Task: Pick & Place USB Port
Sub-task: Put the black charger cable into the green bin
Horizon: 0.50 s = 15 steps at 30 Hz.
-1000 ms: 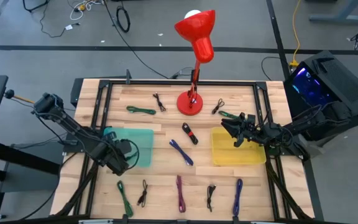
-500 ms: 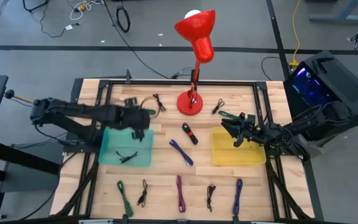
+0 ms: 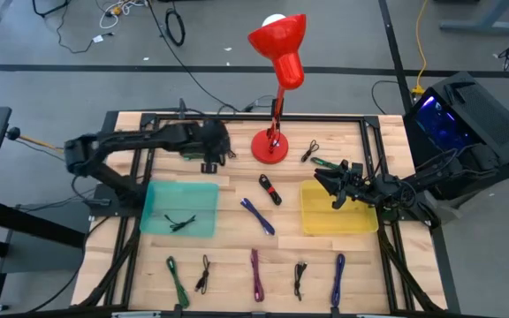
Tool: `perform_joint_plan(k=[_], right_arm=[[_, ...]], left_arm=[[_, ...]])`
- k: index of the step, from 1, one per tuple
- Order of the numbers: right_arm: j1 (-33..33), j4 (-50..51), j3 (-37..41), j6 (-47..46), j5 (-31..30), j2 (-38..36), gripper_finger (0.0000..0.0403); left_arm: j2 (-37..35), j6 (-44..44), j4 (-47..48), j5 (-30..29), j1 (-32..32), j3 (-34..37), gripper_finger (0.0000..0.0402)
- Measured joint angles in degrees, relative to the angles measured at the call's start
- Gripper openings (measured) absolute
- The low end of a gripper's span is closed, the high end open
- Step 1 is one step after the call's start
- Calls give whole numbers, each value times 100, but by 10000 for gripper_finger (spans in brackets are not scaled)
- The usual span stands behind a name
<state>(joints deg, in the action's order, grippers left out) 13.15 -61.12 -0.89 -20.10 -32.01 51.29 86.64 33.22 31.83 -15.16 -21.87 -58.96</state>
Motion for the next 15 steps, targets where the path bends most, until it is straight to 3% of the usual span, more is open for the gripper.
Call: perform_joint_plan(k=[8, 15], right_arm=[[-1, 67, 0, 0, 7, 2, 107], [-1, 96, 0, 2, 7, 2, 107]], left_arm=[[1346, 662, -190, -210, -181, 0, 193], [1654, 800, -825, -268, -286, 0, 193]])
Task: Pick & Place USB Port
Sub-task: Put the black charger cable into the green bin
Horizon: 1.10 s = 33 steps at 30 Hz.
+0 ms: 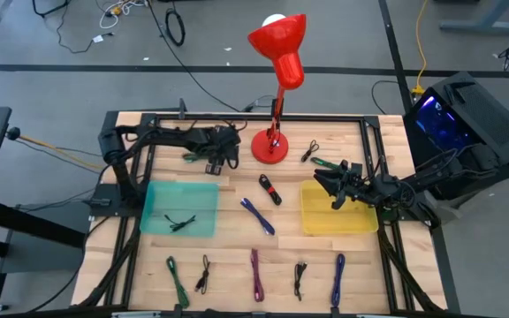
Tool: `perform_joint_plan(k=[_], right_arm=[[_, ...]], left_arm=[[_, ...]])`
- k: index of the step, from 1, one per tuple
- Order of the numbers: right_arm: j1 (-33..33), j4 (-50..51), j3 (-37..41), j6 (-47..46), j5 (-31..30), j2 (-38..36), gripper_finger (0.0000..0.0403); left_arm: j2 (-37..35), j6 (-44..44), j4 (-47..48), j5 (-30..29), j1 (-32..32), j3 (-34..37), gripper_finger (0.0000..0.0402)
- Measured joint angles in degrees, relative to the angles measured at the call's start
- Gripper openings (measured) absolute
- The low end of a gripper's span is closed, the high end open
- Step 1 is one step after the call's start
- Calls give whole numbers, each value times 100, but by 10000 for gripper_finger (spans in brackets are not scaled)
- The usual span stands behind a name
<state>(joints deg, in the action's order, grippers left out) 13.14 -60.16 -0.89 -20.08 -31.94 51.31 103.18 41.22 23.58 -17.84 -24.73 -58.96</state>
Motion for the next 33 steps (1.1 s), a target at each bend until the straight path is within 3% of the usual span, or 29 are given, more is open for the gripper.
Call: perform_joint_plan(k=[8, 12, 16, 33], right_arm=[[0, 303, -2, -44, -4, 0, 107], [-3, 319, -2, -41, -47, 0, 107], [-1, 326, -2, -42, -59, 0, 107], [-1, 332, -2, 0, -61, 0, 107]], left_arm=[[-50, 26, 663, 89, -24, -331, 193], [-50, 199, 382, -108, -80, -376, 193], [-48, 245, 14, 117, -207, -376, 193], [181, 454, 28, 454, -358, -374, 193]])
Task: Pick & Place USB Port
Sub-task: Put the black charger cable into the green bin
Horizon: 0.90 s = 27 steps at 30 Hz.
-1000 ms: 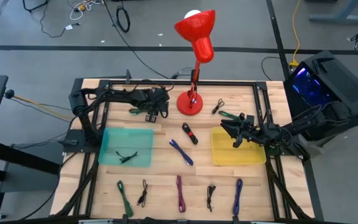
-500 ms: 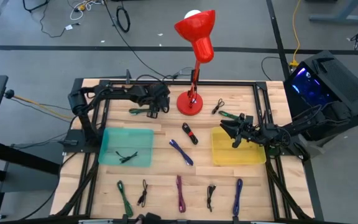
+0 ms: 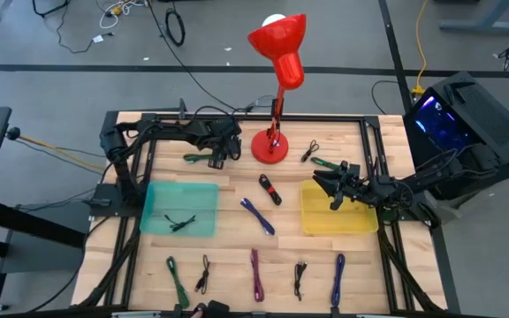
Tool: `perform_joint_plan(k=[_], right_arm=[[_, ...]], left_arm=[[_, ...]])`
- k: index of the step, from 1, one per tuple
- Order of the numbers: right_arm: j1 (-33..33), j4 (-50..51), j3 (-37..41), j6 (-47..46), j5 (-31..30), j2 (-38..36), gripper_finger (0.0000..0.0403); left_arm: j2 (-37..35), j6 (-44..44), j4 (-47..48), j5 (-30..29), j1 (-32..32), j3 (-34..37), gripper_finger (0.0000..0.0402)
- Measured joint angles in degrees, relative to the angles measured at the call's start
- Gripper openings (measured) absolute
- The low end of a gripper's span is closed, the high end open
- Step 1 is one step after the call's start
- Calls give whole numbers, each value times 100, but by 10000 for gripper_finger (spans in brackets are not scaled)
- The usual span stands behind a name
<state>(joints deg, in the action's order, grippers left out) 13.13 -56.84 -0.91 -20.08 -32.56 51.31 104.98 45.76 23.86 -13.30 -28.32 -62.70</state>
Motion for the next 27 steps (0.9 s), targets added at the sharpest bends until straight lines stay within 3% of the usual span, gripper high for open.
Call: perform_joint_plan(k=[13, 17, 22, 27], right_arm=[[0, 105, 0, 2, -2, -2, 107], [0, 111, 0, -4, -2, -2, 107], [0, 118, 0, -7, -4, -2, 107], [0, 171, 0, 2, -27, -1, 107]], left_arm=[[377, -23, -443, 81, -2, -7, 186], [447, -114, -208, 493, -69, -28, 138], [532, -388, -101, 518, -79, -28, 26], [451, -792, -33, 512, -63, -74, 19]])
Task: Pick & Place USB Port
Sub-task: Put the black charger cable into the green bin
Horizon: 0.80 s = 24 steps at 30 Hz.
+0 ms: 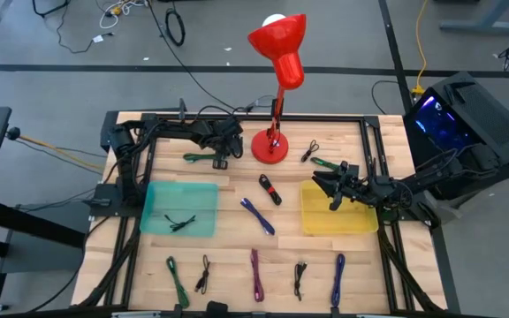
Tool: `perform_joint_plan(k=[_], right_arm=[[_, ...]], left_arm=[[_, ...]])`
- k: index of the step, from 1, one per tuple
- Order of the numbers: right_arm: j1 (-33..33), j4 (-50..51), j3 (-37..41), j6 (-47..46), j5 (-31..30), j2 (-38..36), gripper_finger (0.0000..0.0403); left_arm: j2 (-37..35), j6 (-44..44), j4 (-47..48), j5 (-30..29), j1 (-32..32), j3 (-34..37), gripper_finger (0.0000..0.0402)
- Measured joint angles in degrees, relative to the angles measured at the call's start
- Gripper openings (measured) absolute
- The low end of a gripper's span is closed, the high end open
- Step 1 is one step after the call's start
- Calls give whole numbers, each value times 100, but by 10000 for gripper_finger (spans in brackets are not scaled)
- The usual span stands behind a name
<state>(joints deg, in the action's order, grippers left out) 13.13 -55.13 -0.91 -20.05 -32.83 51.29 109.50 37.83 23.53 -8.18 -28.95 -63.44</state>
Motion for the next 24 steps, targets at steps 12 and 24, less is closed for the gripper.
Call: perform_joint_plan(k=[12, 24], right_arm=[[0, 149, 0, -48, -142, 1, 107], [-2, 252, 0, -156, -594, -1, 107]], left_arm=[[-1416, -1186, 2299, -188, 429, -467, 16], [-3867, -4062, 4608, 104, 2468, -463, 16]])
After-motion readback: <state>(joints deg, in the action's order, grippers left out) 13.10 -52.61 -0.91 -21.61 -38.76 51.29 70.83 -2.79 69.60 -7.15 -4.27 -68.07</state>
